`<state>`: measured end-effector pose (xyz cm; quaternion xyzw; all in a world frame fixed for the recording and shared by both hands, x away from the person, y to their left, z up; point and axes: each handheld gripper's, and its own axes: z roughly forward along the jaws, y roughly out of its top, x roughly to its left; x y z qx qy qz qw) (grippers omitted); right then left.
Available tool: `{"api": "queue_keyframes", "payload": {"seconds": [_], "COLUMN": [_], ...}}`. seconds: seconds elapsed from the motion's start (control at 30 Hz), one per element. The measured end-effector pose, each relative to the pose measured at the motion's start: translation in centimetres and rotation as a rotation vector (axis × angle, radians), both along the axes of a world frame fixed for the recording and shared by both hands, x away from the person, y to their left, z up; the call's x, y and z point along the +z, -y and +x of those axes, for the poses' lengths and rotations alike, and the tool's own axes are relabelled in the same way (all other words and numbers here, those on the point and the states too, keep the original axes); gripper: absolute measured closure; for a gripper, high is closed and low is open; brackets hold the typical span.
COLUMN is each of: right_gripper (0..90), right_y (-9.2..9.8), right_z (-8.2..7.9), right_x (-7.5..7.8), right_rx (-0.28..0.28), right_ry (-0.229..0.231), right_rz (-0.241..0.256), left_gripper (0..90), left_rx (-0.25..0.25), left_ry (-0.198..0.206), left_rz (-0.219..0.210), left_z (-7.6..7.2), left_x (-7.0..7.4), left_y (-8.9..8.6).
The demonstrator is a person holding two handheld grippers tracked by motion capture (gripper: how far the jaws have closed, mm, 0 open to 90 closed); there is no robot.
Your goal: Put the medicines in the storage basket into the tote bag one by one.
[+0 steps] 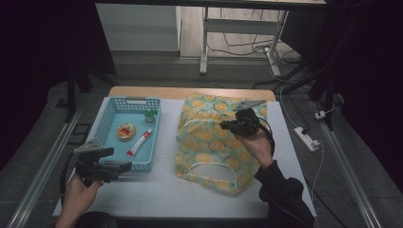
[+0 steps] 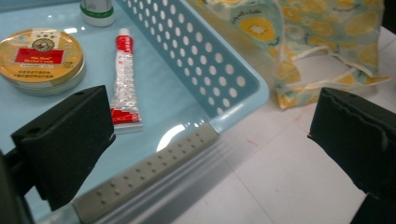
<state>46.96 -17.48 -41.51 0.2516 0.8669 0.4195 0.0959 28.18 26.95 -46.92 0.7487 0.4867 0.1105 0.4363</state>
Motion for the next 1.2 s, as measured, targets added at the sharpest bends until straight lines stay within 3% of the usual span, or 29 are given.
{"api": "queue_keyframes", "payload": {"seconds": [0.6, 0.93, 1.2], "right_gripper": [90.0, 90.0, 90.0], "right_y": [0.0, 0.0, 0.1], "right_z": [-0.1, -0.1, 0.0], "right_x": [0.1, 0.1, 0.1], "right_rx": [0.000, 0.002, 0.001], "right_ry": [0.011, 0.013, 0.012], "right_rz": [0.009, 0.010, 0.011], "left_gripper": [0.0, 0.0, 0.0], "left_rx": [0.019, 0.041, 0.051], "left_ry": [-0.047, -0.057, -0.066], "left_rz": [0.077, 0.086, 0.122], "left_z": [3.8, 6.6, 8.7], "left_x": [0.5, 0.5, 0.4], "left_y": [-0.1, -1.0, -1.1]}}
